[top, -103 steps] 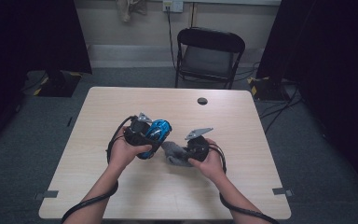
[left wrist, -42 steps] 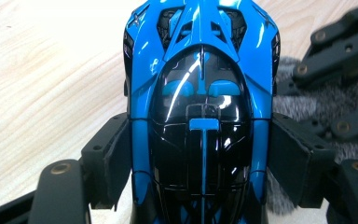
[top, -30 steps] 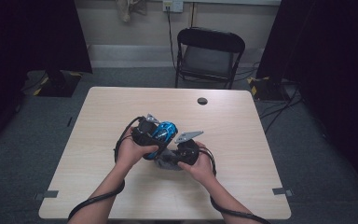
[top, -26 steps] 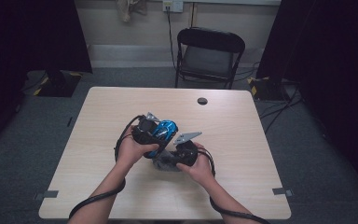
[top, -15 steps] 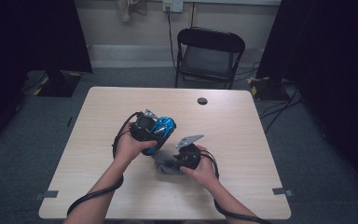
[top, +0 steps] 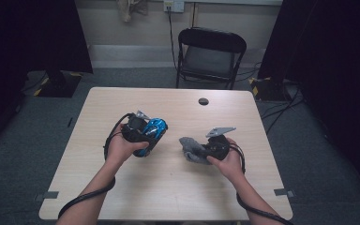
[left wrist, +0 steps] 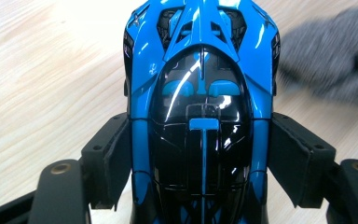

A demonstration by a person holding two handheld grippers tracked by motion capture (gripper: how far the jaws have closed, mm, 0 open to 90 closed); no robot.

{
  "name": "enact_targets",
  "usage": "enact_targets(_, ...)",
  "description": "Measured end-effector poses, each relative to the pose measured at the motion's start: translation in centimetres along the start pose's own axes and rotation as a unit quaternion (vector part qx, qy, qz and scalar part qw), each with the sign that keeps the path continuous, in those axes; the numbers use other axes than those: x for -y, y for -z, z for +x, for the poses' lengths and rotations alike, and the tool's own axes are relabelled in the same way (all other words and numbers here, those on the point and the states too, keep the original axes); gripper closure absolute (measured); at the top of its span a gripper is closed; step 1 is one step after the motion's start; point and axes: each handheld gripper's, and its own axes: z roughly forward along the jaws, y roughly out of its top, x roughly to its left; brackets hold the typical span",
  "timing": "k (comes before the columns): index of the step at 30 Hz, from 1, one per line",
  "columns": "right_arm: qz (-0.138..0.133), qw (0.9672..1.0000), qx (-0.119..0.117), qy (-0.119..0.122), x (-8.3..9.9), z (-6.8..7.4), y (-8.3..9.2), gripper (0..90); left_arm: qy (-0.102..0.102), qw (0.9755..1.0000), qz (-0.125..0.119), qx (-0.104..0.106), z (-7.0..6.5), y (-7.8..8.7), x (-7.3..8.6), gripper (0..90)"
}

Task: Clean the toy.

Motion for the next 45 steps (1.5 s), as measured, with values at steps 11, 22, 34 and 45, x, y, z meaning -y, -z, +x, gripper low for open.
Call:
enact_targets(11,-0.012,0.9966,0.072,-0.037,1.5,-4.4,3.8,71.6,0.017,0.9989,0.036,-0.027,3.1,0.4,3.9,28.0)
enact_targets(22,-0.006,0.9888,0.133,-0.068,3.7,-7.6,4.0,69.6,0.033,0.9971,0.06,-0.033,5.1,-0.8,6.5,27.9)
enact_targets(34,-0.006,0.9867,0.14,-0.083,5.1,-8.1,3.4,56.4,0.036,0.9959,0.075,-0.035,5.2,-2.2,7.6,27.8)
enact_targets(45,-0.016,0.9858,0.136,-0.098,5.0,-8.0,3.7,40.7,0.037,0.9951,0.081,-0.043,5.1,-2.6,7.8,27.3)
